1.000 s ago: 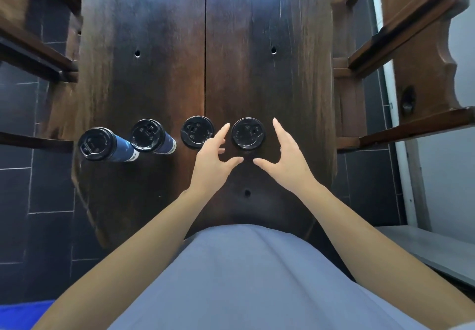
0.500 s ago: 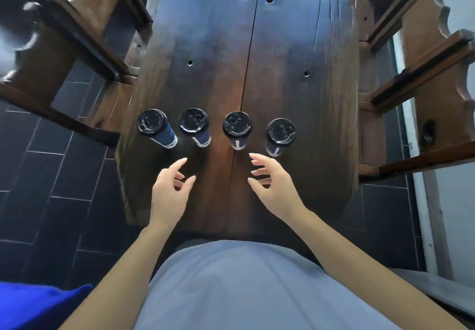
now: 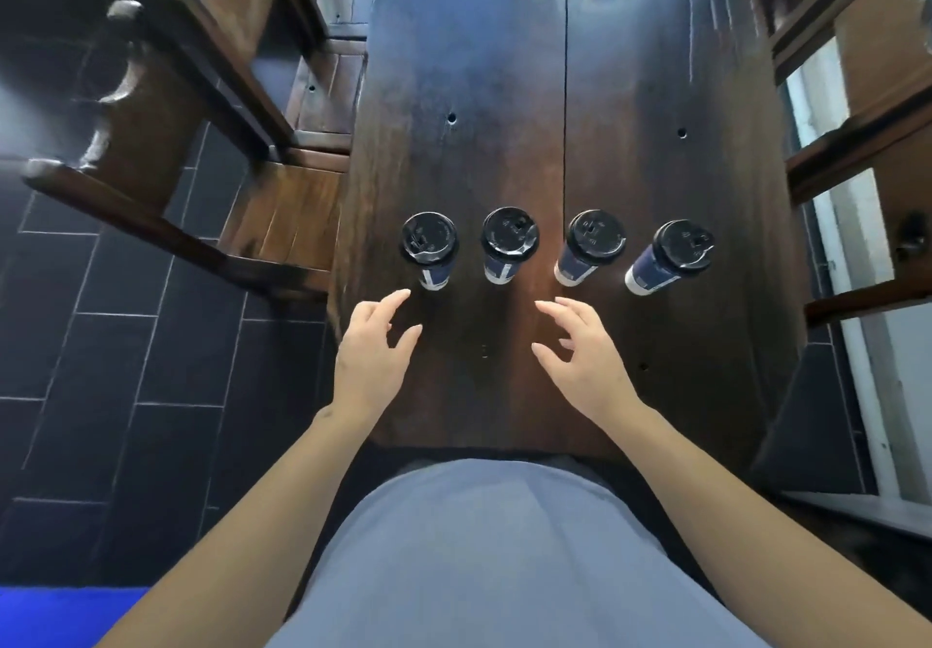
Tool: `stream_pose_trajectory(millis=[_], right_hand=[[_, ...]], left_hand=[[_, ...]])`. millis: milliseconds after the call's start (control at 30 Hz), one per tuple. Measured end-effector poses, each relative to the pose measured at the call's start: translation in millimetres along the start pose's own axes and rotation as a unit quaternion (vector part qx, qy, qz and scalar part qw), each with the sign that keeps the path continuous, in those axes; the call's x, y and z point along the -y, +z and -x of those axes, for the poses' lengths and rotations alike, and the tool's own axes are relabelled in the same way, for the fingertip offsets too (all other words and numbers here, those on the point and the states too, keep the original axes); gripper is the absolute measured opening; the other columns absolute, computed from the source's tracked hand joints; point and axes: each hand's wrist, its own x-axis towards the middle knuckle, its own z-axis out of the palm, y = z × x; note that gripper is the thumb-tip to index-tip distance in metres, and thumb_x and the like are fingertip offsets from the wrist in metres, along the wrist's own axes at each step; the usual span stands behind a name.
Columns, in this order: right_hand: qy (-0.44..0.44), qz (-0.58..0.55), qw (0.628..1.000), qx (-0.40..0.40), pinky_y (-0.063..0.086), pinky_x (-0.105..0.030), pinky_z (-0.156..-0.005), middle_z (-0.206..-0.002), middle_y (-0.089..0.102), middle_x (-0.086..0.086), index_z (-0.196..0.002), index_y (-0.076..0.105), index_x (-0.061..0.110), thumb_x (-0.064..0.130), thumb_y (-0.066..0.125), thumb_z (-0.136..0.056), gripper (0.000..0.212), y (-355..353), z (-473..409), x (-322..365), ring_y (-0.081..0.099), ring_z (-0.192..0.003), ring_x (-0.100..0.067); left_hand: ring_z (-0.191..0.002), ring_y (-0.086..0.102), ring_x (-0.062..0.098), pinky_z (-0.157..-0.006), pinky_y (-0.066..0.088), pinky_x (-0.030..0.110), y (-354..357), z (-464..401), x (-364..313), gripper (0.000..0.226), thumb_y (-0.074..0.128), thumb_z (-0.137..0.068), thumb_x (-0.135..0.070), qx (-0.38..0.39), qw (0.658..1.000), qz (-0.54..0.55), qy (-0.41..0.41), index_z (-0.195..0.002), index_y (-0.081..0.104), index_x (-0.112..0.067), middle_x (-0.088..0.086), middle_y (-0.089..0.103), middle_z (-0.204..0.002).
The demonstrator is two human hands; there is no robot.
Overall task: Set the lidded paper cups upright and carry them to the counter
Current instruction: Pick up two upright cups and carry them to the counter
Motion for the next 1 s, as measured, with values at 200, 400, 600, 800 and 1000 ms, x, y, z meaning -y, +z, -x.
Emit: stream_pose_trajectory(millis=[200, 400, 600, 800, 1000], right_hand=[[0.027, 0.056, 0.996, 0.065, 0.037, -0.034, -0.114, -0.166, 0.027, 0.002, -0.15, 0.044, 0.037, 0.027, 0.072, -0.094, 0.064, -0.9, -24.4, 10.5, 0.04, -0.146, -0.021], [0.074, 0.009, 0.99, 0.119, 0.032, -0.051, -0.122, -0.171, 0.011, 0.001, -0.157, 0.016, 0.048, 0.026, 0.073, -0.093, 0.088, 4.1, -79.2, 10.7, 0.022, -0.155, -0.03], [0.088, -0.003, 0.989, 0.115, 0.02, -0.043, -0.123, -0.17, 0.014, 0.001, -0.159, 0.016, 0.042, 0.017, 0.073, -0.094, 0.09, 19.3, -117.1, 16.1, 0.017, -0.157, -0.026], [0.091, -0.023, 0.993, 0.068, 0.02, -0.028, -0.121, -0.162, 0.026, -0.002, -0.156, 0.035, 0.031, 0.006, 0.07, -0.093, 0.076, 30.5, -149.8, 11.9, 0.031, -0.149, -0.021], [0.078, -0.023, 0.996, 0.028, 0.039, -0.027, -0.115, -0.147, 0.035, -0.006, -0.149, 0.044, 0.028, 0.006, 0.078, -0.085, 0.076, 37.9, -195.6, 11.3, 0.046, -0.133, -0.02]], left_hand=[[-0.14, 0.053, 0.027, -0.112, 0.045, 0.044, -6.2, -28.6, 3.9, 0.07, 0.077, -0.094, -0.024, 0.036, 0.998, -0.039, 0.016, -0.156, 0.045, -0.034, 0.007, 0.055, -0.152], [-0.152, 0.038, 0.036, -0.12, 0.036, 0.047, -0.7, -65.6, -12.5, 0.081, 0.072, -0.098, -0.026, 0.105, 0.993, -0.05, -0.022, -0.163, 0.025, -0.041, 0.013, 0.03, -0.169], [-0.152, 0.037, 0.035, -0.12, 0.036, 0.045, 10.2, -105.0, -18.2, 0.076, 0.07, -0.099, -0.027, 0.13, 0.988, -0.077, -0.014, -0.163, 0.029, -0.037, 0.01, 0.026, -0.171], [-0.14, 0.051, 0.023, -0.115, 0.045, 0.044, 26.3, -145.0, -7.8, 0.06, 0.073, -0.097, -0.028, 0.113, 0.993, -0.017, 0.024, -0.153, 0.051, -0.03, 0.0, 0.05, -0.157], [-0.137, 0.052, 0.026, -0.114, 0.045, 0.041, 38.9, -190.4, -10.5, 0.069, 0.073, -0.096, -0.013, 0.124, 0.992, 0.007, 0.011, -0.157, 0.041, -0.022, 0.01, 0.05, -0.151]])
